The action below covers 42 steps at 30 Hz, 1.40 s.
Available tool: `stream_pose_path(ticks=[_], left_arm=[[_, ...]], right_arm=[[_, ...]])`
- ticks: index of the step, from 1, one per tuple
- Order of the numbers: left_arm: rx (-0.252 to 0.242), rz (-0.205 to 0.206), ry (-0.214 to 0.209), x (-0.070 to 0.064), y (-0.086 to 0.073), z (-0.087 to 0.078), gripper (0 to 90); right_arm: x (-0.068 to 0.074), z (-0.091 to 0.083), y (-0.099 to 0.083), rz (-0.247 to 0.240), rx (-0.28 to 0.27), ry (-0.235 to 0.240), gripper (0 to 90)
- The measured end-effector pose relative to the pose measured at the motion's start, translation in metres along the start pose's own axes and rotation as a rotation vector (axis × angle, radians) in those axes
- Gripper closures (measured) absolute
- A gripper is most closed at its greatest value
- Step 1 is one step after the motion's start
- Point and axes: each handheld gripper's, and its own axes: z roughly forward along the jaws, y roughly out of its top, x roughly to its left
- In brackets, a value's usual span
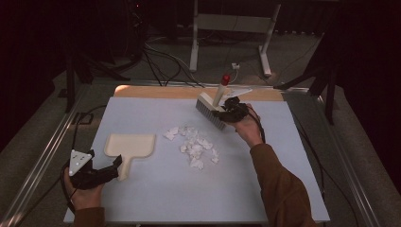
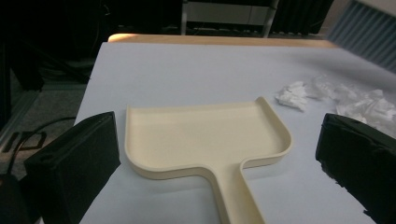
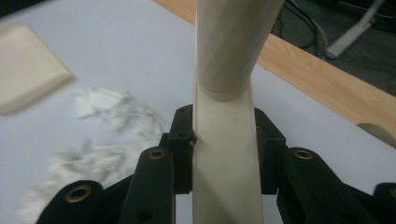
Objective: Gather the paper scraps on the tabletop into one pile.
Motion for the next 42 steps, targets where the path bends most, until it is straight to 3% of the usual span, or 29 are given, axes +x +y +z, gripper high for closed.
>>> stream_pose_path(ticks=[4, 9, 16, 25, 32, 35, 42], left_arm=[[-0.001, -0.003, -0.006, -0.001, -0.001, 0.000, 0.6], [0.001, -0.012, -0.010, 0.000, -0.002, 0.000, 0.6], [-0.001, -0.015, -0.011, 0.000, -0.002, -0.001, 0.7], [0.002, -0.017, -0.013, 0.001, -0.003, -0.001, 1.1], [0.008, -0.020, -0.013, 0.000, -0.004, 0.000, 1.4], [0.013, -0.017, -0.015, -0.001, -0.004, 0.001, 1.5], [0.017, -0.022, -0.012, -0.001, -0.005, 0.002, 1.6]], right_arm=[[0.001, 0.015, 0.002, -0.012, 0.022, -0.018, 67.1], [0.009, 0.033, 0.004, -0.087, 0.058, -0.060, 67.1], [0.024, 0.052, 0.005, -0.169, 0.057, -0.108, 67.1], [0.044, 0.060, 0.003, -0.273, 0.039, 0.024, 67.1], [0.061, 0.055, -0.001, -0.403, 0.065, 0.116, 67.2], [0.067, 0.052, -0.002, -0.469, 0.075, 0.133, 67.2], [0.077, 0.040, -0.008, -0.549, 0.091, 0.184, 67.1]])
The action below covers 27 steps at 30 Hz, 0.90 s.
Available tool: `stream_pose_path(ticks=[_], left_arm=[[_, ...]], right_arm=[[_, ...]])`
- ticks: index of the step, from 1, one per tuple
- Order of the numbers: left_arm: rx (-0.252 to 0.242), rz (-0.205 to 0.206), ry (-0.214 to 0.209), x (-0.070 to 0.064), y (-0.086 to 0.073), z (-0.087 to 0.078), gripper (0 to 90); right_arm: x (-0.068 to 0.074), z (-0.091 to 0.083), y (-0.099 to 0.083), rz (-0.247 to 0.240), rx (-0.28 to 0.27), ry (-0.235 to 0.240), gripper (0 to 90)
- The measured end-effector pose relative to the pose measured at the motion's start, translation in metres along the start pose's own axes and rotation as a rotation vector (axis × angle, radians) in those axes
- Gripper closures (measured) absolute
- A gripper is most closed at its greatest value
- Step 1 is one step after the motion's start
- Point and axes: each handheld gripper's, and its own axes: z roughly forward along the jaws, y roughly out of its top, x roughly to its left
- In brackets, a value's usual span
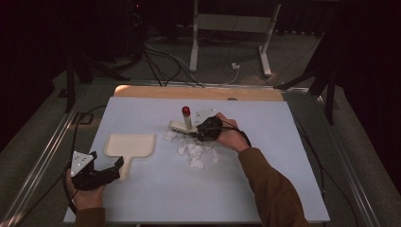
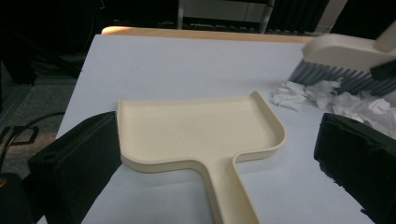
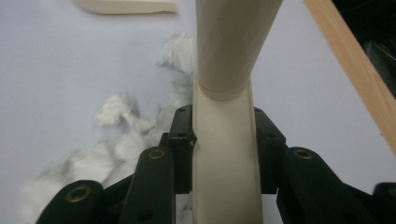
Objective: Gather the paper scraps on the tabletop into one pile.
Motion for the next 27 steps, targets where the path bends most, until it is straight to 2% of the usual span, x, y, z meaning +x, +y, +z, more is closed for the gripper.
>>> stream_pose_path(ticks=[14, 25, 27], left_arm=[[0.004, -0.004, -0.001, 0.000, -0.001, 0.001, 3.2], [0.006, -0.006, -0.003, 0.000, -0.001, 0.001, 3.3], [0.008, -0.003, -0.002, -0.001, -0.001, 0.001, 3.3]], right_arm=[[0.019, -0.024, -0.011, -0.081, 0.011, 0.060, 67.1], [0.024, -0.042, -0.016, -0.101, 0.009, 0.084, 67.1], [0.023, -0.045, -0.016, -0.093, 0.002, 0.068, 67.1]])
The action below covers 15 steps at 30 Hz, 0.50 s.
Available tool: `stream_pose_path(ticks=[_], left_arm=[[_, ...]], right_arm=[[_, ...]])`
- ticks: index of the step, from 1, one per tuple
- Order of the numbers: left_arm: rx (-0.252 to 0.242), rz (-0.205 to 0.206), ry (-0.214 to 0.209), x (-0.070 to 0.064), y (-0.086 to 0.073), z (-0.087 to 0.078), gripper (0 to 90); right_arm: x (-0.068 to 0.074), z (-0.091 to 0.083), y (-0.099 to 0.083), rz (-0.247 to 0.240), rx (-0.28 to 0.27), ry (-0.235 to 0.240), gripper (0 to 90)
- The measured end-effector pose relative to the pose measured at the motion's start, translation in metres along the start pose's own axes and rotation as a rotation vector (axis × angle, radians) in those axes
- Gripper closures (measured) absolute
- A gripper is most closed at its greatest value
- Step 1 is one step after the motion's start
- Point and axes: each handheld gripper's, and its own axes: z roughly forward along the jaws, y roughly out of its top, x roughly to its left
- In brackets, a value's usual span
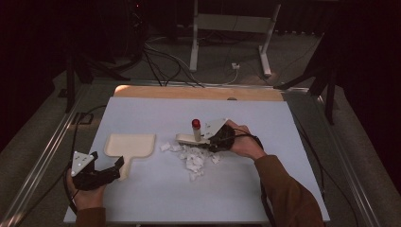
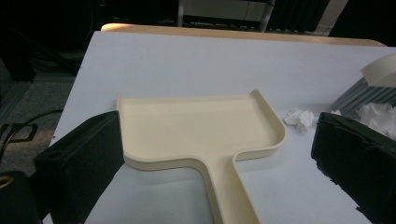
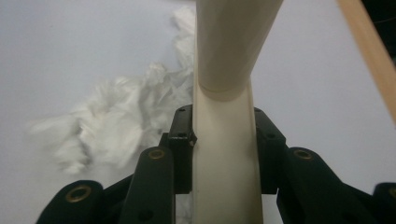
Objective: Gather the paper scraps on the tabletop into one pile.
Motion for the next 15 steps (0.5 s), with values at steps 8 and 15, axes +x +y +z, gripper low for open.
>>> stream_pose_path(ticks=[8, 15], left_arm=[[0.004, 0.000, -0.001, 0.000, 0.000, 0.001, 3.4], [0.002, -0.005, 0.000, 0.001, -0.001, 0.000, 3.7]], right_arm=[[-0.008, -0.004, 0.005, 0.056, -0.031, -0.084, 67.0], [-0.010, -0.010, 0.012, 0.111, -0.097, -0.128, 67.0]])
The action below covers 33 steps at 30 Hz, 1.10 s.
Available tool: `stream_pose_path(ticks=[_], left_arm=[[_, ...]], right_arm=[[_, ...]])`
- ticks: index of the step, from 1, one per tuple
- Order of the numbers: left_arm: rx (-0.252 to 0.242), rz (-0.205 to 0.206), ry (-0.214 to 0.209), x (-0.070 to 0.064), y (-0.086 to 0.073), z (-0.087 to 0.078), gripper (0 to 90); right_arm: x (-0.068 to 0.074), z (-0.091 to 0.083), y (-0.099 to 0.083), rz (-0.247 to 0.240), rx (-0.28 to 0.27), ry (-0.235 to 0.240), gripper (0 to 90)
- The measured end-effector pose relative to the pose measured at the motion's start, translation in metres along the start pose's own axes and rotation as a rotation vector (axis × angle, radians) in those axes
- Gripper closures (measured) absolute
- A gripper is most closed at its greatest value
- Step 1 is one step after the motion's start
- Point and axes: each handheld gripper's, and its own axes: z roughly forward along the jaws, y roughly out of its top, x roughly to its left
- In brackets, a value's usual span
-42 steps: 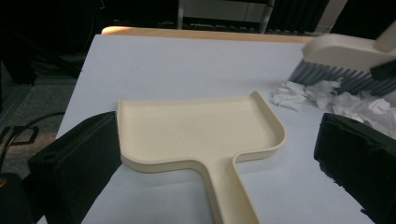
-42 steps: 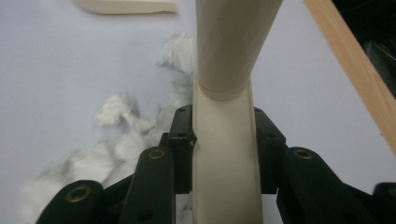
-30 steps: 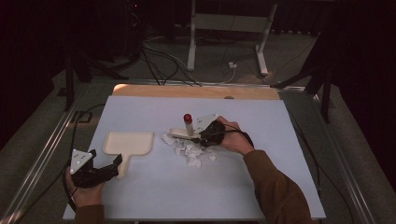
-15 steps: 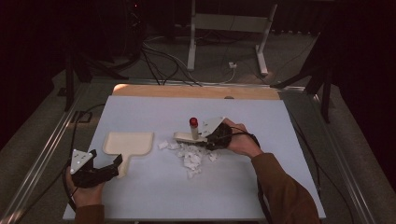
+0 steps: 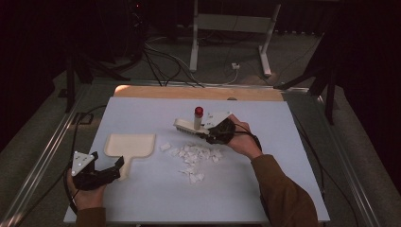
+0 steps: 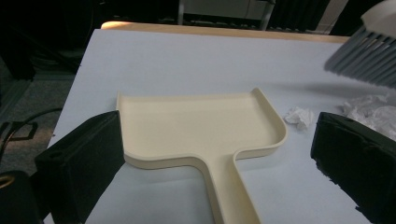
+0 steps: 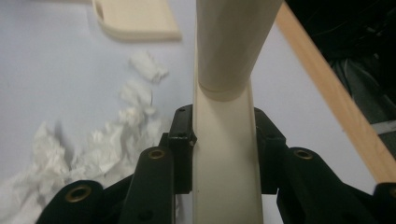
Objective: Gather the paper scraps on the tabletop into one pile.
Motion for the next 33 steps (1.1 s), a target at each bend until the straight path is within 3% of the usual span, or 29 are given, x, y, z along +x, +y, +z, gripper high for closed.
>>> stream_pose_path(ticks=[4, 11, 33], left_arm=[[0.004, -0.003, -0.001, 0.000, 0.000, 0.000, 3.9], [0.004, -0.001, -0.003, -0.001, 0.000, 0.001, 3.9], [0.002, -0.005, -0.002, -0.001, 0.000, 0.000, 4.0]], right_arm=[[-0.001, -0.009, 0.005, 0.041, -0.058, 0.003, 67.0], [0.004, -0.021, 0.012, 0.114, -0.103, 0.095, 67.0], [0.045, -0.033, 0.010, 0.117, -0.059, 0.339, 67.0]])
